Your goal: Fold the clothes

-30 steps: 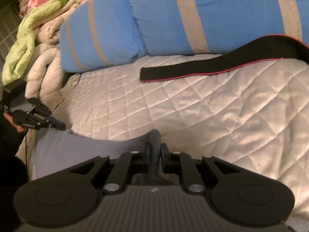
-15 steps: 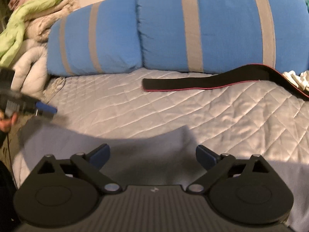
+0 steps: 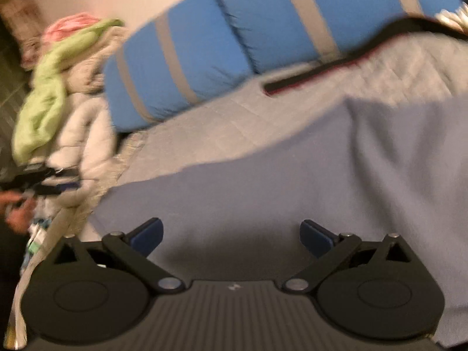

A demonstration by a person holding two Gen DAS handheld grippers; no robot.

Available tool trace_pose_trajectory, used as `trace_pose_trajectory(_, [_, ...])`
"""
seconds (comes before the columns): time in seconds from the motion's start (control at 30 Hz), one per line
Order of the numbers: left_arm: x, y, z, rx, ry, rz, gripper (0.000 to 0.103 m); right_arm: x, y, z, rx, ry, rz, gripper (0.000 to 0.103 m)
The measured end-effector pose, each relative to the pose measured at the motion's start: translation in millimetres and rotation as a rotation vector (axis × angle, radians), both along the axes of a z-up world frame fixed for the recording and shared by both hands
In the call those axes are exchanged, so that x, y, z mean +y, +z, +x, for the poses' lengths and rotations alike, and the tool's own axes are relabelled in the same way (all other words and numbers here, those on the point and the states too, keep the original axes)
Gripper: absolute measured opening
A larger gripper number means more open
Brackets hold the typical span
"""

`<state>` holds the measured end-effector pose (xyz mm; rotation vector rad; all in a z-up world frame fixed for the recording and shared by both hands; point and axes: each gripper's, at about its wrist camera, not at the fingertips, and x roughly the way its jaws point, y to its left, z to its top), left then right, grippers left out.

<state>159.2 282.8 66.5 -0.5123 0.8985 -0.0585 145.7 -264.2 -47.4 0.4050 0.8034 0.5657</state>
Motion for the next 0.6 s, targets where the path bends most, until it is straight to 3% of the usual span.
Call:
trace_pose_trajectory(0.23, [23,-55,-4,0.119,0.164,-0.246,0.054,2,2,-2,-0.029,0.000,-0.018,0.103])
trace_pose_trajectory(0.4, [28,-84,-4,0.211,0.258,-0.329,0.054,-3,1,-1,-0.024,-0.013,0.001,0.103])
trace_pose_trajectory(0.5, [30,-98,-7,0.231,0.315,-0.374,0.054,-4,-1,-1,-0.021,-0.013,0.008,0.103])
trace_pose_trajectory(0.6, [34,-109,-11,0.199,0.378,-0.445,0.054,-3,0,-2,-0.024,-0.001,0.010,0.103])
